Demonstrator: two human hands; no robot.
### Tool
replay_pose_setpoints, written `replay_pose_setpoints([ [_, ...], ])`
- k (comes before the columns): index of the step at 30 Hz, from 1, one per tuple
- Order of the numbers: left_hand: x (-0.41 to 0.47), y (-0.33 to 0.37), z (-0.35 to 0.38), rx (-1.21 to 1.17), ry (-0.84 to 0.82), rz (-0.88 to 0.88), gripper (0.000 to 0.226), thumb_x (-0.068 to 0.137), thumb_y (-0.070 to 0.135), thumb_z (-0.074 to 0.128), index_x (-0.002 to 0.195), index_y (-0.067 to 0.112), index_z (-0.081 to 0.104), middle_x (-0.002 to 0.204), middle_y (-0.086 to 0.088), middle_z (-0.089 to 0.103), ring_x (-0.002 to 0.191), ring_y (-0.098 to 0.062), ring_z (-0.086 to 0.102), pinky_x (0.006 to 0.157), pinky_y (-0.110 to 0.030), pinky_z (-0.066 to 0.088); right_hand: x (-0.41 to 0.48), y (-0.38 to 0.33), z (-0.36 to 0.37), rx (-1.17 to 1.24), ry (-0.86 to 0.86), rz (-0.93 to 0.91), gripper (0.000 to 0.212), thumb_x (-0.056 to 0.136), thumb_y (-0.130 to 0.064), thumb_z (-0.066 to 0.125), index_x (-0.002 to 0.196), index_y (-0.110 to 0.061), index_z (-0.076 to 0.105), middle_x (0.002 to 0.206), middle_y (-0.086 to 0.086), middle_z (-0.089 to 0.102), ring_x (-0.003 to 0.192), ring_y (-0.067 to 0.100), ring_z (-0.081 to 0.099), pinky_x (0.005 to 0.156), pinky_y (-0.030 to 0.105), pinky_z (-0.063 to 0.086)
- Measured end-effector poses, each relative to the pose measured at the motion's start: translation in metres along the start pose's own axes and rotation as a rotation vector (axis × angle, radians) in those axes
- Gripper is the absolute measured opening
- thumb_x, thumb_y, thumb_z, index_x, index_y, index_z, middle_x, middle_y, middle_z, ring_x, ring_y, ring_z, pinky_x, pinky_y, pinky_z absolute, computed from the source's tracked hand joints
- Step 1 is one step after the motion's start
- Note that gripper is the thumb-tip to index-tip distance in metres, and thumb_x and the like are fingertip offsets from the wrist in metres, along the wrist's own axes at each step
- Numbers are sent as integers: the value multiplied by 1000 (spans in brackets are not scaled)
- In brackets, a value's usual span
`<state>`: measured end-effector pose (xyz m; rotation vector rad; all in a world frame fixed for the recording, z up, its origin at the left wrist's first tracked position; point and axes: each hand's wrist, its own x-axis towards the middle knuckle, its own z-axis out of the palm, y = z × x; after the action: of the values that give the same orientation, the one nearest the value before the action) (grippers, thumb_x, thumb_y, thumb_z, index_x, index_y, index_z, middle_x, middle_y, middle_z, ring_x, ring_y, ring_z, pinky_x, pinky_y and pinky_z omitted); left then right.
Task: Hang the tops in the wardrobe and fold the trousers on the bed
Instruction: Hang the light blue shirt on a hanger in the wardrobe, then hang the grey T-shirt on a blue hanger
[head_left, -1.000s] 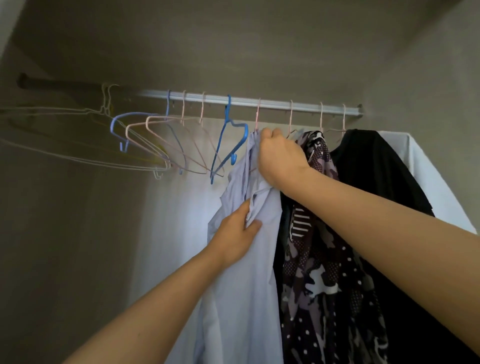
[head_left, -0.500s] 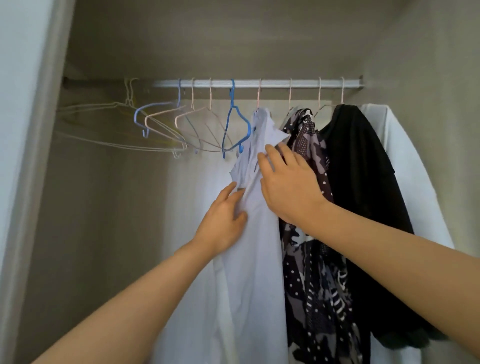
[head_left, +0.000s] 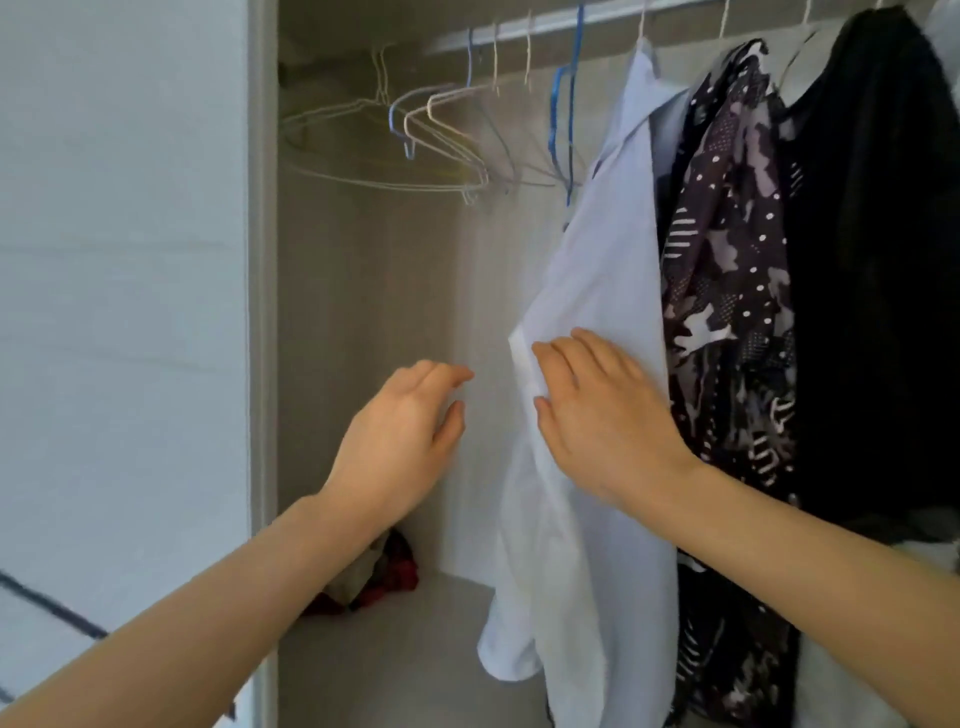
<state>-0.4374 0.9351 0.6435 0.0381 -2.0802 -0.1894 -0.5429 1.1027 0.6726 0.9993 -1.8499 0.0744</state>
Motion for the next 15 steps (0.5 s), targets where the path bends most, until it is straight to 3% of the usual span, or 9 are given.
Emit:
replay_pose_setpoints([
  [3, -46, -11, -20, 108, -17, -32, 30, 98, 17, 55, 127, 15, 60, 113, 1, 65, 107, -20, 58, 82, -40, 52, -14, -35, 11, 109, 25, -63, 45, 91, -24, 52, 131, -3, 53, 122, 13, 59, 127, 34, 48, 106, 45, 39],
  [8, -112, -31, -45, 220, 1, -193, 24, 96, 16, 60, 119, 16, 65, 98, 0, 69, 81, -18, 62, 66, -34, 54, -32, -98, 31, 309, 70, -151, 42, 88, -20, 58, 126, -2, 58, 117, 14, 63, 121, 34, 54, 101, 43, 45],
  [15, -223, -90, -79, 351, -85, -503, 25, 97, 21, 56, 121, 22, 63, 97, 5, 63, 92, -16, 63, 73, -33, 54, -60, -212, 66, 565, -45, -375, 35, 87, -11, 62, 119, 1, 61, 110, 16, 66, 114, 37, 58, 99, 43, 48],
])
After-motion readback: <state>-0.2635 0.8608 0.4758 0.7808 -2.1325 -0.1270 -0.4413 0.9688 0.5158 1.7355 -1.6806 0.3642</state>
